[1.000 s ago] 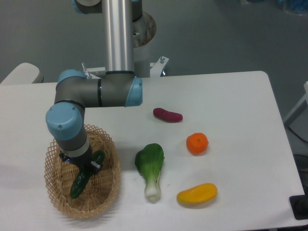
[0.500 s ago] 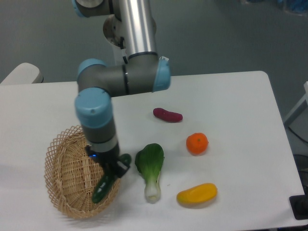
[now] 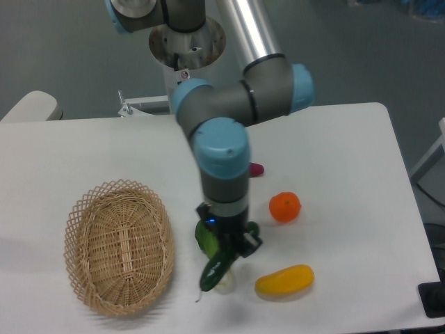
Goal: Pick up the cucumber from the basket
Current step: 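Carry the cucumber away from the basket toward the yellow mango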
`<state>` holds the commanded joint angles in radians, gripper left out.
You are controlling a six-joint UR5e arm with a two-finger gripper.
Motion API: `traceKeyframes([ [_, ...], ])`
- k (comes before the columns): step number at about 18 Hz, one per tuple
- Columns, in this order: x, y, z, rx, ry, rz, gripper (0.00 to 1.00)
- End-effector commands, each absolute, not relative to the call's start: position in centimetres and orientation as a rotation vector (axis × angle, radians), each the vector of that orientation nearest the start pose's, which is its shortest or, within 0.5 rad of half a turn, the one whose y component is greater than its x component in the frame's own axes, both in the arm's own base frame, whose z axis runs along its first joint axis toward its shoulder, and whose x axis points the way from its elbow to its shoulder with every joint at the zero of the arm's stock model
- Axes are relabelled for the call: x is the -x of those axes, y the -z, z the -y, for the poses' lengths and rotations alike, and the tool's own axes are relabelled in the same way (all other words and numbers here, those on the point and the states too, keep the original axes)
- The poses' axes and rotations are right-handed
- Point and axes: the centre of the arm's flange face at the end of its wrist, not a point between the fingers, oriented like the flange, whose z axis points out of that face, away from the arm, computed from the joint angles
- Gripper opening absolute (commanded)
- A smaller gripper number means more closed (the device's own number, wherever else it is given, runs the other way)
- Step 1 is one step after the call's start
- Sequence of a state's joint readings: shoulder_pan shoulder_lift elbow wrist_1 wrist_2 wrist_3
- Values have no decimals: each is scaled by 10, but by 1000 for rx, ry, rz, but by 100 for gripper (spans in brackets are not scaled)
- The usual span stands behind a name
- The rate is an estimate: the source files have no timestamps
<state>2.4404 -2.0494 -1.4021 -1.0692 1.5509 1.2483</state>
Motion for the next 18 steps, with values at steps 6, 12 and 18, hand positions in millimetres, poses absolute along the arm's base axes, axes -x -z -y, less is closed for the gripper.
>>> traceKeyframes([
  [6, 473, -339, -515, 2960, -252, -698, 14],
  [12, 486, -339, -505, 2955, -261, -736, 14],
  [18, 488, -340, -506, 2957, -265, -736, 14],
])
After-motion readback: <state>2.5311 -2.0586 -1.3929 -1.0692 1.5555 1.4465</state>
